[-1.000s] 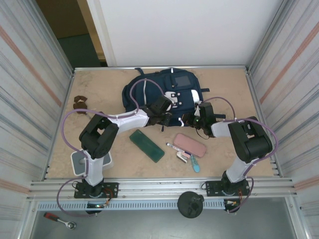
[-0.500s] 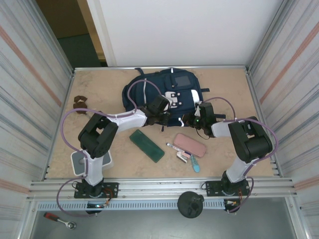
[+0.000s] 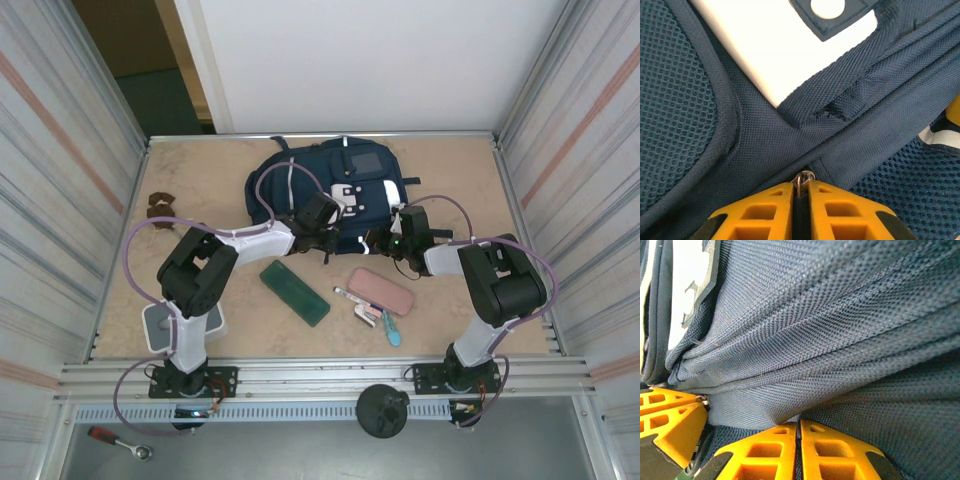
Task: Pack the student bag
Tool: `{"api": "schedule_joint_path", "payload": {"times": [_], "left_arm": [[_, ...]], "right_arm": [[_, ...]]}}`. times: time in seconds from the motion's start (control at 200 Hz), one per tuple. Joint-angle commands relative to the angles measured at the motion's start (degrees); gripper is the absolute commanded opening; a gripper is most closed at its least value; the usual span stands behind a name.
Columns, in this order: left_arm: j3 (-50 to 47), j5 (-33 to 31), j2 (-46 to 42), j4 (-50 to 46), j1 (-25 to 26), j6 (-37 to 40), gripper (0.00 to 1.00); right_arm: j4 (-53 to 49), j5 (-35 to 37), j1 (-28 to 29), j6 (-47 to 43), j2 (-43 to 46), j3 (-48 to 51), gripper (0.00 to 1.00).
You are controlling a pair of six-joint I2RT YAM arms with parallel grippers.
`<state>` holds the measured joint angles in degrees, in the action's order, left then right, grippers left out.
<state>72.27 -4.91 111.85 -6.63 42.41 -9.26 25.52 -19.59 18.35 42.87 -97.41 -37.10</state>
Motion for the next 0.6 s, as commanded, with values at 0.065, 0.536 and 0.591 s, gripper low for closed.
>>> {"api": "schedule_joint_path", "payload": {"times": [0.065,0.536,0.591], "left_arm": [[-1.25,-0.45,0.73,-1.80,-0.56,-0.13,0.15],[-3.41,-4.03,-4.98,-2.22,-1.33,2.54,0.00],[-3.69,-5.23,-5.90,-2.51,-1.67,3.75,0.00]], "right_arm": [[-4.51,1.93,-1.06,-1.04,-1.42,1.81,0.10],[-9.53,6.18,-2.47,-1.67,0.16,1.18,0.09],[-11.00,7.67,-2.83,-2.21,0.66,0.94,0.08]]}}
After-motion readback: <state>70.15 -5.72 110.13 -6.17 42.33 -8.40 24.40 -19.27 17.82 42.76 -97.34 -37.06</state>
